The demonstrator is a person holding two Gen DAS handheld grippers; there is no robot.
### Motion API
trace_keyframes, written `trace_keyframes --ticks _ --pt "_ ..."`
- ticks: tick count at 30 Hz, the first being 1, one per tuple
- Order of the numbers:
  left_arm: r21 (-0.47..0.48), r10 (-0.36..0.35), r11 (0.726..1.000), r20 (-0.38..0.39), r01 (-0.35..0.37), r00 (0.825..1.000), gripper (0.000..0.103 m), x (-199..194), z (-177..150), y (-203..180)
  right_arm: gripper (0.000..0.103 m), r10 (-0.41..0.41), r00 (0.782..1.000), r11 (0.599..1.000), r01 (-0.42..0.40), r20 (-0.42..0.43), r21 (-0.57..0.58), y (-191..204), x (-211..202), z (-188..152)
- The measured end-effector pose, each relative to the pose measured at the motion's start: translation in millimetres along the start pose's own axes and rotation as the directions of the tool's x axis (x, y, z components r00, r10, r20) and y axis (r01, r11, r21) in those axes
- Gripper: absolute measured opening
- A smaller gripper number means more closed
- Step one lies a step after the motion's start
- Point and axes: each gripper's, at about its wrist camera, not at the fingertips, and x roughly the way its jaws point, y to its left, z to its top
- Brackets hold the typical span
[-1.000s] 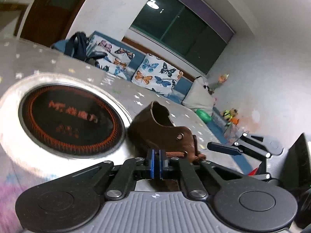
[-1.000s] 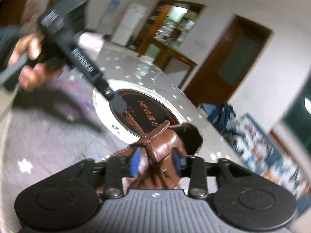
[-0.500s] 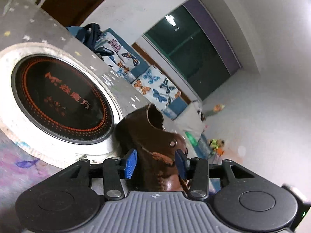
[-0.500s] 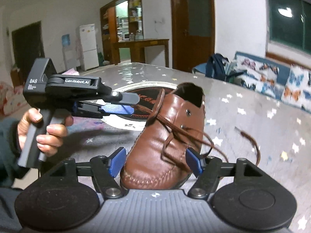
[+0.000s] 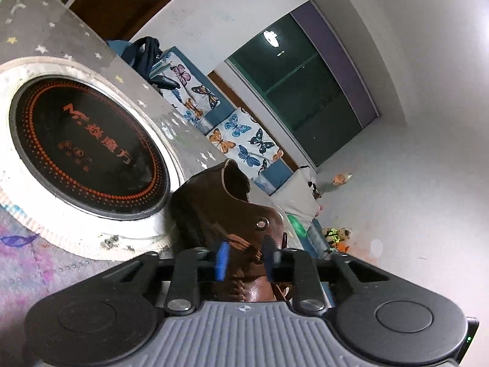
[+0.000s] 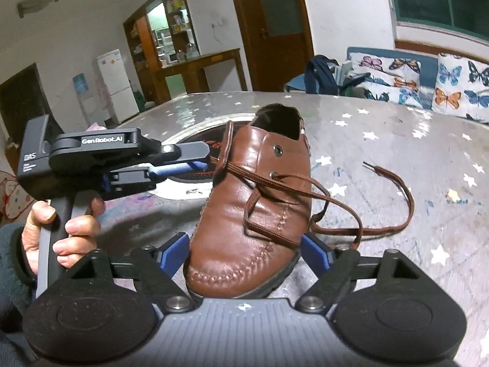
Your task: Lace up shoes with both hands
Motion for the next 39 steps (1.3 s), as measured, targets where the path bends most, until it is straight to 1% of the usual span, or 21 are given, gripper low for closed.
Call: trace_keyframes --ticks 1,2,3,5,9,12,15,18,25,26,27,29,31,34,36,39 --pt "0.005 0.001 1.0 0.005 -0.001 1.0 0.015 0 0 -2 0.082 -0.002 1.0 1.0 0.002 -0.004 0.009 0 1 0" --pt "0.017 0.009 1.0 0.009 -0.01 1.0 0.01 0 1 -4 0.082 -0.003 1.0 1.0 0.004 -0.007 0.016 0 2 1" --pt "0.03 0.02 0.999 0.012 -0.021 1.0 0.008 0 1 -7 0.083 -0.005 1.0 1.0 0.005 -0.009 0.02 0 2 0" --pt "0.057 0.042 0.997 0.02 -0.043 0.999 0.006 1 2 -12 0.085 -0.011 1.0 0.999 0.012 -0.012 0.03 0 3 0" --pt "0.11 0.083 0.99 0.036 -0.087 0.996 0.004 2 3 -23 0.087 -0.03 0.999 0.999 0.031 -0.023 0.041 0 5 -1" --pt "0.18 0.134 0.974 0.051 -0.141 0.99 0.004 1 0 -31 0.087 -0.034 0.999 0.998 0.035 -0.029 0.058 0 6 -2" --pt "0.233 0.162 0.958 0.049 -0.169 0.986 0.004 2 -3 -39 0.087 -0.034 0.999 0.997 0.036 -0.027 0.062 2 8 -3" --pt "0.234 0.151 0.96 0.03 -0.154 0.988 0.004 4 -4 -40 0.087 -0.032 0.999 0.998 0.034 -0.027 0.06 4 8 -5" --pt "0.262 0.162 0.951 0.023 -0.162 0.987 0.007 7 -9 -42 0.087 -0.029 0.999 0.997 0.03 -0.025 0.065 5 11 -7" --pt "0.261 0.162 0.952 0.025 -0.162 0.987 0.008 7 -10 -42 0.087 -0.029 0.999 0.998 0.03 -0.024 0.064 6 11 -7" --pt "0.259 0.159 0.953 0.026 -0.16 0.987 0.012 7 -10 -41 0.087 -0.029 0.999 0.998 0.03 -0.024 0.062 6 10 -7" --pt "0.263 0.156 0.952 0.034 -0.16 0.987 0.015 6 -10 -42 0.087 -0.029 0.999 0.998 0.03 -0.023 0.061 6 11 -7" --pt "0.254 0.148 0.955 0.03 -0.151 0.988 0.014 7 -10 -41 0.087 -0.029 0.999 0.998 0.03 -0.023 0.061 7 11 -7" --pt "0.262 0.151 0.953 0.027 -0.153 0.988 0.008 7 -10 -41 0.087 -0.03 0.999 0.998 0.031 -0.022 0.061 7 12 -7" --pt "0.283 0.161 0.945 0.031 -0.163 0.986 0.004 6 -11 -43 0.087 -0.032 0.999 0.998 0.033 -0.024 0.056 8 12 -6" --pt "0.319 0.19 0.928 0.045 -0.195 0.981 0.003 4 -10 -48 0.087 -0.039 0.999 0.998 0.04 -0.027 0.045 9 12 -4"
